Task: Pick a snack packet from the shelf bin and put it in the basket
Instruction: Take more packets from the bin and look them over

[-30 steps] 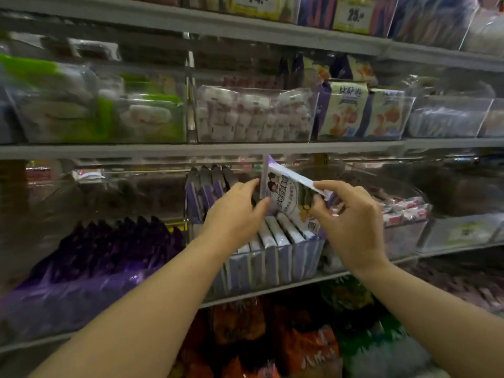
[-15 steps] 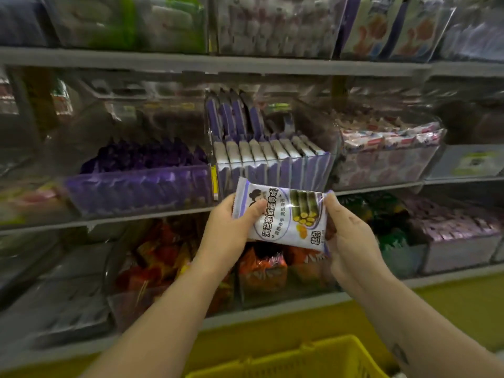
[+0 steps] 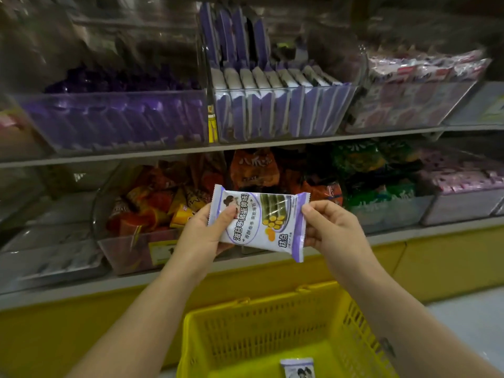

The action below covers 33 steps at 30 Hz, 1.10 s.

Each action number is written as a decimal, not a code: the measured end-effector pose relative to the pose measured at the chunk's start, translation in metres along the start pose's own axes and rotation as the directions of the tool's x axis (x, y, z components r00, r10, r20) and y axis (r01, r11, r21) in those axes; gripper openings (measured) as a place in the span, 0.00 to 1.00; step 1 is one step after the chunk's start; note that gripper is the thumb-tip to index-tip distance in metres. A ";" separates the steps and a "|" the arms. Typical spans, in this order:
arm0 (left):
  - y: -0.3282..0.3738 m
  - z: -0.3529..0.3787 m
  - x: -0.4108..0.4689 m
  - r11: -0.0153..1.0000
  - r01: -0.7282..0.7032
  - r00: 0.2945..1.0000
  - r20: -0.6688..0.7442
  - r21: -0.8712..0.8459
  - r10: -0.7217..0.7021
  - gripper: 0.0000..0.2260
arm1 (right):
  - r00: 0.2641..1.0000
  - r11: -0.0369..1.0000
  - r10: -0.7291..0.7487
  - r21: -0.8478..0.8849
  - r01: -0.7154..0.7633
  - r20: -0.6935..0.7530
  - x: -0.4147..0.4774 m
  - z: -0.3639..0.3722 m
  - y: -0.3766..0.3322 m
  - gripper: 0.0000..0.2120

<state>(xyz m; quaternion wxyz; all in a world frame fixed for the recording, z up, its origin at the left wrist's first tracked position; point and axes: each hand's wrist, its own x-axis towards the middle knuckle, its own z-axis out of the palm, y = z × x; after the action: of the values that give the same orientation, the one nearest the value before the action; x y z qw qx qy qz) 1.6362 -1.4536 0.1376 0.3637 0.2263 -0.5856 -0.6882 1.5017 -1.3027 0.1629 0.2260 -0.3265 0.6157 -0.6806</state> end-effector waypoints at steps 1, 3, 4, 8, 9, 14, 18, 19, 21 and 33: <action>0.000 -0.002 0.001 1.000 0.021 1.000 0.014 -0.008 -0.021 0.09 | 1.000 1.000 0.011 -0.014 -0.010 0.017 0.001 -0.001 0.000 0.08; 0.000 -0.005 0.003 0.998 0.062 0.997 0.056 -0.028 -0.061 0.12 | 0.999 0.998 0.026 -0.062 -0.024 0.033 0.005 -0.005 0.002 0.08; 0.000 -0.006 0.004 0.995 0.089 0.993 0.081 -0.038 -0.085 0.14 | 0.999 0.996 0.033 -0.082 -0.030 0.033 0.007 -0.007 0.003 0.08; 0.005 -0.015 0.005 0.968 0.195 0.957 0.246 -0.161 -0.152 0.13 | 0.998 0.996 0.058 -0.064 -0.059 -0.015 0.016 -0.017 0.012 0.09; 0.008 -0.017 0.004 0.956 0.214 0.945 0.292 -0.199 -0.150 0.13 | 0.997 0.996 0.065 -0.054 -0.067 -0.030 0.017 -0.020 0.015 0.09; 0.015 -0.019 0.001 0.909 0.286 0.902 0.406 -0.302 -0.149 0.15 | 0.987 0.990 0.129 -0.038 -0.133 -0.093 0.021 -0.023 0.031 0.10; 0.017 -0.015 -0.003 0.891 0.340 0.877 0.442 -0.301 -0.186 0.15 | 0.981 0.986 0.155 -0.042 -0.161 -0.118 0.018 -0.024 0.039 0.10; 0.016 -0.013 -0.004 0.894 0.341 0.883 0.425 -0.289 -0.199 0.15 | 0.982 0.989 0.143 -0.022 -0.147 -0.127 0.017 -0.024 0.040 0.09; 0.012 -0.007 -0.005 0.907 0.323 0.912 0.343 -0.270 -0.223 0.14 | 0.986 0.995 0.100 0.024 -0.098 -0.131 0.015 -0.024 0.038 0.09; 0.000 -0.003 0.000 0.819 0.372 0.928 0.167 -0.436 -0.332 0.12 | 0.968 0.981 -0.192 0.061 0.185 0.160 -0.002 -0.005 0.014 0.08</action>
<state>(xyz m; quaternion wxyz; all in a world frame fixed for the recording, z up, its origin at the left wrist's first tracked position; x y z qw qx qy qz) 1.6383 -1.4559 0.1372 0.2487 0.2088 -0.3682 -0.8712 1.4979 -1.3001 0.1487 0.2179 -0.4335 0.5452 -0.6836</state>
